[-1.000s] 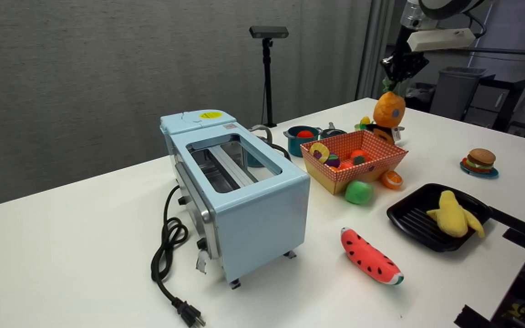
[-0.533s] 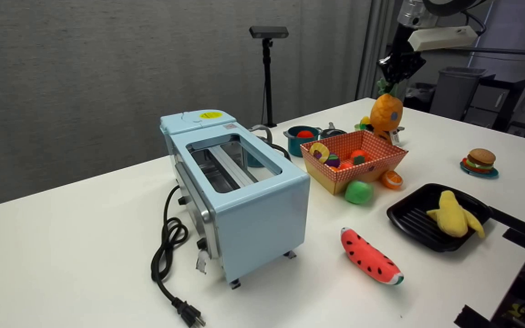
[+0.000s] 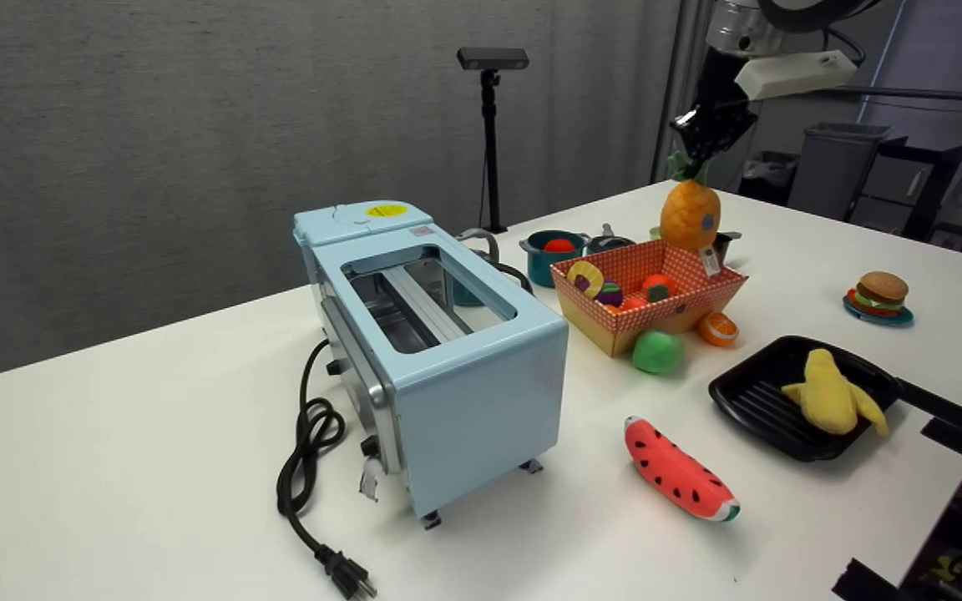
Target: Pick up the pineapple from the pot and put it in the basket, then pick it up again and put it back in the pot
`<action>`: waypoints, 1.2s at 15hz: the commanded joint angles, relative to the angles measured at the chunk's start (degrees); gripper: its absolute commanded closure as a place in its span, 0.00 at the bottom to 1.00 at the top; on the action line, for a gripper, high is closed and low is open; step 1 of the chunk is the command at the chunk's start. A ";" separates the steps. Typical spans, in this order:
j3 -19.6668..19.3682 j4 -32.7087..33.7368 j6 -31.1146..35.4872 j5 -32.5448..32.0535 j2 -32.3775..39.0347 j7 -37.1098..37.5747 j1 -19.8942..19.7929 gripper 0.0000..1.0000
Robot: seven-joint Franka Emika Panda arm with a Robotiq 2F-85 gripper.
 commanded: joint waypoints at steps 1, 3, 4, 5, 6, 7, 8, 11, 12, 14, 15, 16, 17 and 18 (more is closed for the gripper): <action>0.11 0.96 -0.83 -0.53 0.63 -1.68 0.12 0.98; 0.05 1.86 -0.87 -0.60 1.92 -1.76 0.11 0.98; 0.04 2.43 -0.92 -0.63 2.67 -1.78 0.15 0.98; 0.02 2.88 -0.87 -0.62 3.33 -1.78 0.19 0.98; 0.02 3.59 -0.85 -0.70 4.25 -1.68 0.30 0.98; 0.01 4.35 -0.87 -0.73 5.16 -1.63 0.40 0.98; -0.03 5.11 -0.81 -0.90 6.06 -1.41 0.52 0.98; -0.14 7.60 -0.88 -0.82 8.98 -1.31 0.83 0.98; -0.20 8.59 -0.96 -0.79 10.13 -1.21 0.97 0.98; -0.35 10.49 -1.12 -0.91 12.23 -0.98 1.34 0.98; -0.41 11.43 -1.23 -0.94 13.20 -0.93 1.55 0.98; -0.47 12.28 -1.26 -0.92 14.08 -0.91 1.74 0.98; -0.49 13.26 -1.73 -0.76 14.94 -0.81 1.95 0.98; -0.46 13.97 -2.00 -0.44 15.65 -0.82 2.07 0.67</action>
